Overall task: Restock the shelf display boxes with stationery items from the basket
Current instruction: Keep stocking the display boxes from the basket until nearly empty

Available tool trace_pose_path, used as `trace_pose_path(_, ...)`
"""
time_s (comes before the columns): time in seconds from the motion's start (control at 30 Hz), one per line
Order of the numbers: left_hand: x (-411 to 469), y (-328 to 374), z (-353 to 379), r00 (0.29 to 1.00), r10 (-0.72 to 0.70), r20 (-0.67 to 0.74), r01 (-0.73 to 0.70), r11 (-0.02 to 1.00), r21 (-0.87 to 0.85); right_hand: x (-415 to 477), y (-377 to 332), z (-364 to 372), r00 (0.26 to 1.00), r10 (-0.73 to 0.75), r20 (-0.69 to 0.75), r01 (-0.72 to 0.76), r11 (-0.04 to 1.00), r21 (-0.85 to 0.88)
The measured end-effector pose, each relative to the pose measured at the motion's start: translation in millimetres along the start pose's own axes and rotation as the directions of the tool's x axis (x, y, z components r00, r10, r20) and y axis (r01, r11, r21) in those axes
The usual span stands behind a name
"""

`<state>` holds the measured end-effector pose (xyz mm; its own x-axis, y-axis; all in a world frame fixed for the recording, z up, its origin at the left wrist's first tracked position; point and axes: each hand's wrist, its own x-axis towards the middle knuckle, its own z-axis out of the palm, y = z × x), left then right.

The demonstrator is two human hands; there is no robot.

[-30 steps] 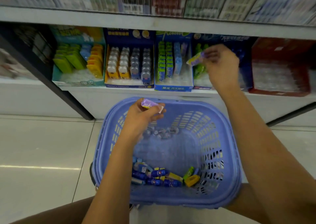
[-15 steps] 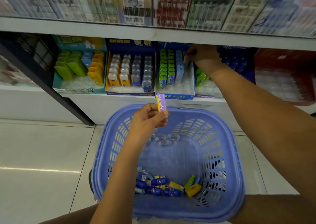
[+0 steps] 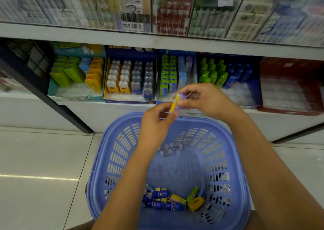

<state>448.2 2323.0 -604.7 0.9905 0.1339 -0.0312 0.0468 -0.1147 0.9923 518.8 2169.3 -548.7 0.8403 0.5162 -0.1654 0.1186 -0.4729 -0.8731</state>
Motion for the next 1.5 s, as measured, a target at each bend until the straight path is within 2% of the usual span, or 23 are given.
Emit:
trace_pose_path(0.07, 6.6, 3.9, 8.7, 0.998, 0.054, -0.019, -0.053, 0.997, 0.050, 3.0, 1.9, -4.1, 0.989, -0.035, -0.142, 0.046, 0.996, 0.072)
trace_pose_path(0.13, 12.8, 4.7, 16.0, 0.996, 0.086, 0.011, -0.087, 0.976, 0.199, 12.2, 6.4, -17.5, 0.924, -0.056, -0.379, 0.082, 0.995, 0.055)
trace_pose_path(0.2, 18.6, 1.8, 22.7, 0.985, 0.109, 0.136, -0.159, 0.878, 0.452, 24.5, 10.4, -34.2, 0.825, -0.096, -0.557, 0.099, 0.995, -0.025)
trace_pose_path(0.23, 20.9, 0.2, 25.8, 0.974, 0.099, 0.204, -0.200, 0.798, 0.569, 33.0, 12.4, -40.8, 0.801, -0.127, -0.585, 0.090, 0.992, -0.093)
trace_pose_path(0.3, 24.0, -4.3, 30.0, 0.953, 0.075, 0.293, -0.270, 0.647, 0.713, 53.8, 15.7, -49.7, 0.813, -0.141, -0.565, 0.005, 0.972, -0.236)
trace_pose_path(0.4, 25.6, -10.3, 31.3, 0.943, 0.075, 0.324, -0.308, 0.566, 0.765, 79.5, 23.0, -56.1, 0.855, -0.059, -0.515, -0.141, 0.929, -0.342)
trace_pose_path(0.53, 27.4, -12.5, 28.7, 0.937, 0.082, 0.340, -0.326, 0.557, 0.764, 92.8, 30.6, -60.1, 0.895, -0.002, -0.446, -0.162, 0.930, -0.329)
trace_pose_path(0.7, 27.2, -12.0, 26.1, 0.931, 0.092, 0.355, -0.343, 0.556, 0.757, 99.6, 30.2, -66.4, 0.917, 0.074, -0.392, -0.171, 0.960, -0.220)
trace_pose_path(0.93, 27.9, -11.5, 24.7, 0.929, 0.081, 0.362, -0.343, 0.559, 0.755, 101.1, 24.9, -72.1, 0.938, 0.070, -0.340, -0.194, 0.918, -0.345)
trace_pose_path(1.13, 28.2, -9.7, 24.3, 0.926, 0.067, 0.371, -0.346, 0.541, 0.766, 95.5, 13.7, -78.8, 0.969, 0.113, -0.221, -0.199, 0.885, -0.420)
trace_pose_path(1.27, 28.1, -9.6, 25.1, 0.927, 0.063, 0.371, -0.345, 0.533, 0.773, 97.2, 14.0, -75.1, 0.964, 0.115, -0.239, -0.212, 0.875, -0.436)
trace_pose_path(1.5, 29.4, -8.3, 24.7, 0.923, 0.045, 0.381, -0.348, 0.515, 0.783, 102.9, 10.1, -58.3, 0.951, 0.110, -0.289, -0.266, 0.768, -0.583)
